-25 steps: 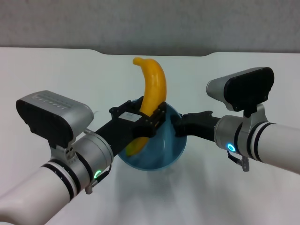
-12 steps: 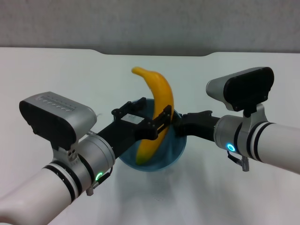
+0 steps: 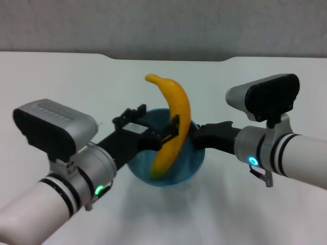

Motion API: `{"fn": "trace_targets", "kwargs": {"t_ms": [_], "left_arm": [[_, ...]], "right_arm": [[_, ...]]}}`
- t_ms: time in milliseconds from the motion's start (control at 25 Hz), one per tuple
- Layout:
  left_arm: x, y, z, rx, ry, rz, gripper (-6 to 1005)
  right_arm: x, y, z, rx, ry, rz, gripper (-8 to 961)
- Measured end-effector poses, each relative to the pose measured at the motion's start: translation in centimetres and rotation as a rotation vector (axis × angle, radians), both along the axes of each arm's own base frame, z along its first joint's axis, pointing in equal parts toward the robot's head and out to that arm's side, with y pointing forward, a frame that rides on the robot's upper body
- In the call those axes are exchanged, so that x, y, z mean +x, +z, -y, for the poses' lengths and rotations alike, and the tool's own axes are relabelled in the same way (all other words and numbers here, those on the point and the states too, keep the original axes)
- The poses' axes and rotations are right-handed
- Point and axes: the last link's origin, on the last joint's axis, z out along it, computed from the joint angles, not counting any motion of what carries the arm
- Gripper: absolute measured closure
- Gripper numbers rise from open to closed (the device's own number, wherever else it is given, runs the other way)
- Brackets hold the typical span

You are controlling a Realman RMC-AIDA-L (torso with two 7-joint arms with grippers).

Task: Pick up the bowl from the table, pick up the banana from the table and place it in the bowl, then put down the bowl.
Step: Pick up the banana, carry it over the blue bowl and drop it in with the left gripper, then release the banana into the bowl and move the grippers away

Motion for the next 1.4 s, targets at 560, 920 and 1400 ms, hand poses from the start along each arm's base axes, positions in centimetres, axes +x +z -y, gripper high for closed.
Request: {"fn": "trace_targets", "kwargs": {"t_ms": [560,920,1400], "left_arm": [[-5.7,8.2,-1.3,0.265,0.176,-0.019,133],[-9.9,10.3,-0.6,0.332,0.299,-0.025,133],[-11.2,10.2,-0.6,0.328,0.336,-0.038,133]], "right_arm": [[2.0,1.6,-0.5,0.031,-0.053,0.023,909],[1.8,4.1,-1.8,0.088,-0.096,-0.051,909],[1.4,4.3,-4.0,-0.087,-0.215,-0.024,908]]}}
